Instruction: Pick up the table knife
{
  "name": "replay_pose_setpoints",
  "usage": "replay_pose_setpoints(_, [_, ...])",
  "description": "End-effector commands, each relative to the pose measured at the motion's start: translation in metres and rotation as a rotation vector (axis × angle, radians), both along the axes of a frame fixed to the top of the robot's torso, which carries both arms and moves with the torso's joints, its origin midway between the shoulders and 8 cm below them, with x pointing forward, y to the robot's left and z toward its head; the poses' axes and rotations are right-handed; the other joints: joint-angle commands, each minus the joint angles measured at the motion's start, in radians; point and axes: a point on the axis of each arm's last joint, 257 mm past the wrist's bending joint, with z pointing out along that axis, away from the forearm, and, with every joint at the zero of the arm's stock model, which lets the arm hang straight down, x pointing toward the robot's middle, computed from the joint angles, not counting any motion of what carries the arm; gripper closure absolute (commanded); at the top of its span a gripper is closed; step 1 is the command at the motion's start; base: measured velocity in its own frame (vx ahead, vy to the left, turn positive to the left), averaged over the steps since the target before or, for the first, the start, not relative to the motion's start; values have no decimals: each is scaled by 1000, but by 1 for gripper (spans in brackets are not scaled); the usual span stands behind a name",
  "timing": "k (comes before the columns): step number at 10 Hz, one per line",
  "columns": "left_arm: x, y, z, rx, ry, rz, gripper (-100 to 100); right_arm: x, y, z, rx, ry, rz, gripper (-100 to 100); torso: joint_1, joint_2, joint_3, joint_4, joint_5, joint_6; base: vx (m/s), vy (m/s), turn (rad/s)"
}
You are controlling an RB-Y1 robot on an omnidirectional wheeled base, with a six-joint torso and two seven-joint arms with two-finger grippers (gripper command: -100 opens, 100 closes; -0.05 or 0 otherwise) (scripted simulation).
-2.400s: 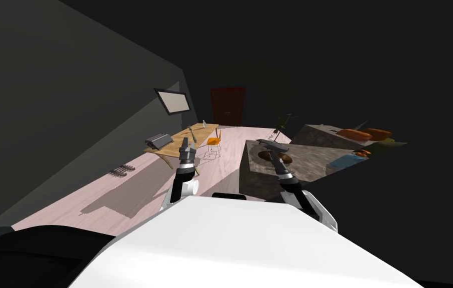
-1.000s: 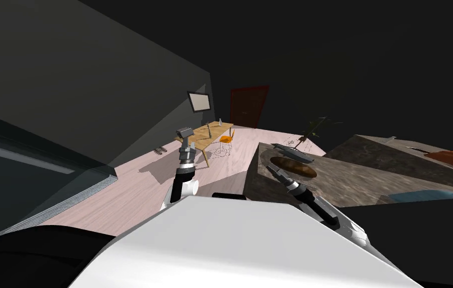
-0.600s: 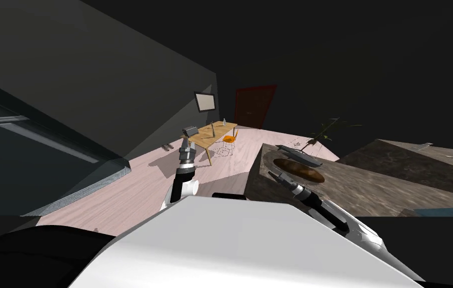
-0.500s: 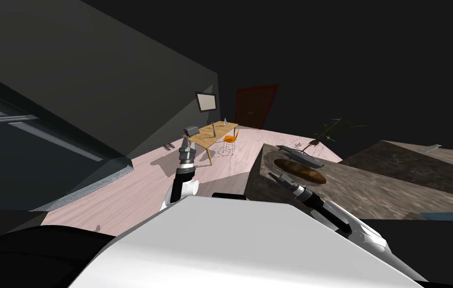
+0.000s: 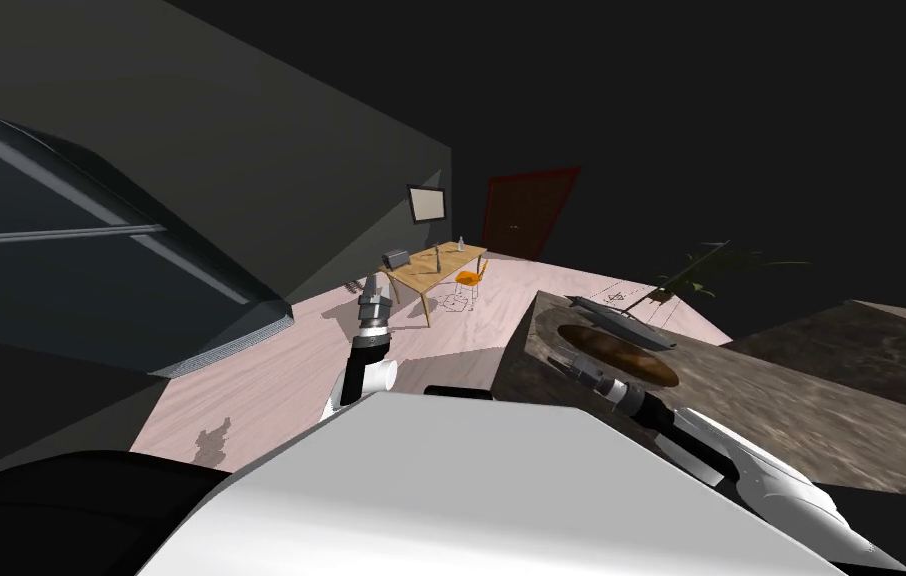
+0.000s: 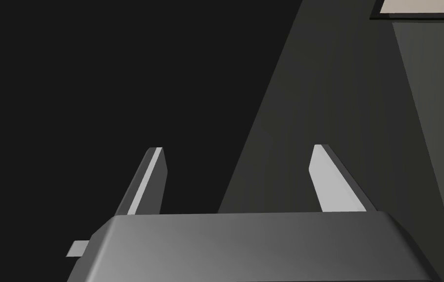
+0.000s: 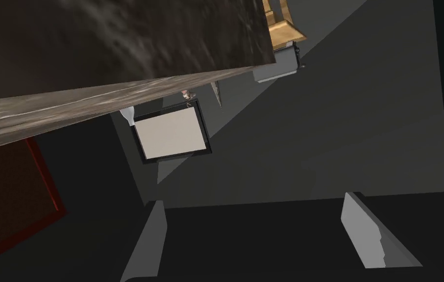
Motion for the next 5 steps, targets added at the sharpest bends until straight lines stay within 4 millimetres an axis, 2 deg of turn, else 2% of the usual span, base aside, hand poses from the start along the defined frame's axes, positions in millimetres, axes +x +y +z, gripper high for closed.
replay_pose_setpoints(1, [0, 0, 0, 0, 0, 0, 0, -7, -12, -7, -35, 21, 4, -100, 0, 0, 0, 0, 0, 0, -22, -31, 137])
replay_pose_setpoints(2, [0, 0, 0, 0, 0, 0, 0, -17, -26, -12, -94, 43, 33, -100, 0, 0, 0, 0, 0, 1, -26, -24, 201])
replay_pose_setpoints(5, [0, 0, 0, 0, 0, 0, 0, -30, -48, -21, -158, 82, 43, -100, 0, 0, 0, 0, 0, 1, -24, -24, 144])
